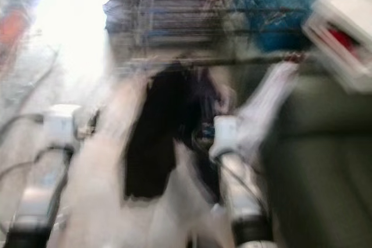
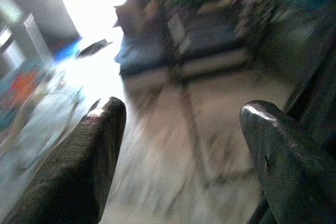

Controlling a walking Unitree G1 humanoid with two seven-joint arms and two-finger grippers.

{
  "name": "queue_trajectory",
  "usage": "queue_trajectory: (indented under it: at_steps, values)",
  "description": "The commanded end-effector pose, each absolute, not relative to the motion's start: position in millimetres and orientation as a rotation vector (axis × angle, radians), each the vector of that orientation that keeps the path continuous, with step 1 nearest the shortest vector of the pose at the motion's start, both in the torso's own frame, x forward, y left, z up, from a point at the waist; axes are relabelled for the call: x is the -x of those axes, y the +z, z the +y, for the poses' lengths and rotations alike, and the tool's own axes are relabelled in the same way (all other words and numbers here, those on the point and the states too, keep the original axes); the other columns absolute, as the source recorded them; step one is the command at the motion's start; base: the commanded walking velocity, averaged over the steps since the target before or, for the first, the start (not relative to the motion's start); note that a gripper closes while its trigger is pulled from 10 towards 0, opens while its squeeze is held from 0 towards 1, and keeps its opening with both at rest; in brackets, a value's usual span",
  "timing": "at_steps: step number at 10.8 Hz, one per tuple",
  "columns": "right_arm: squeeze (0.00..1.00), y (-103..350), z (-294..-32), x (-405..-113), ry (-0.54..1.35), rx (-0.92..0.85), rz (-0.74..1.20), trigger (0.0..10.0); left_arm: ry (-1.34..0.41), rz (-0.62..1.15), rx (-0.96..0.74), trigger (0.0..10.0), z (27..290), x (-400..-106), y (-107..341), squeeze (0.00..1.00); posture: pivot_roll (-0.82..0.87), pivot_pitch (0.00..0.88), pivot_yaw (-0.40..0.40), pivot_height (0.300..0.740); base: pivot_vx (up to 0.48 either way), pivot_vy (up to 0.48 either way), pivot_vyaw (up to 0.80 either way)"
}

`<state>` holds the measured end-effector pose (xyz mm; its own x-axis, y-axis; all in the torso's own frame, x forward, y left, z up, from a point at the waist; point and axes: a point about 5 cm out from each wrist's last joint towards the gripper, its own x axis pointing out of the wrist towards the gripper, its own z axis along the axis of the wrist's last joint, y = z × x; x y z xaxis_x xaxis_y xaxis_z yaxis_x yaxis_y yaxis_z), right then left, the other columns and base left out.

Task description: Hang hanger

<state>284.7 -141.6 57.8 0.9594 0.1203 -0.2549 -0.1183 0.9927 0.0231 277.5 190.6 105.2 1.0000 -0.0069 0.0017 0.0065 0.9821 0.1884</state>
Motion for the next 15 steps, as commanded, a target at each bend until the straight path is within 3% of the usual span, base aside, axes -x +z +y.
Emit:
queue_trajectory:
  at_steps: [1, 6, 11, 15]
  values:
    - [0.0, 64.5, -156.0, -287.6, 0.085, 0.03, 0.215, 10.0, -0.031, -0.014, -0.178, 10.0, 179.8, -277.3, 105.6, 0.0, -0.05, 0.059, -0.026, 0.74, 0.42, 0.0, 0.0]
    - [0.0, 70.6, -144.5, -302.5, 0.159, 0.04, 0.218, 10.0, 0.007, -0.007, -0.19, 10.0, 182.1, -278.3, 106.5, 0.0, -0.04, 0.075, -0.028, 0.74, 0.082, 0.0, 0.0]
    - [0.0, 58.3, -117.9, -317.5, 0.293, 0.069, 0.376, 10.0, 0.008, 0.001, -0.199, 10.0, 182.5, -277.0, 105.8, 0.0, -0.03, 0.086, -0.028, 0.74, 0.0, 0.0, 0.0]
    - [0.0, 41.3, -121.5, -324.9, 0.194, -0.024, 0.51, 10.0, -0.003, 0.012, -0.203, 10.0, 177.8, -276.3, 103.8, 0.0, -0.01, 0.088, -0.035, 0.74, 0.0, 0.0, 0.0]
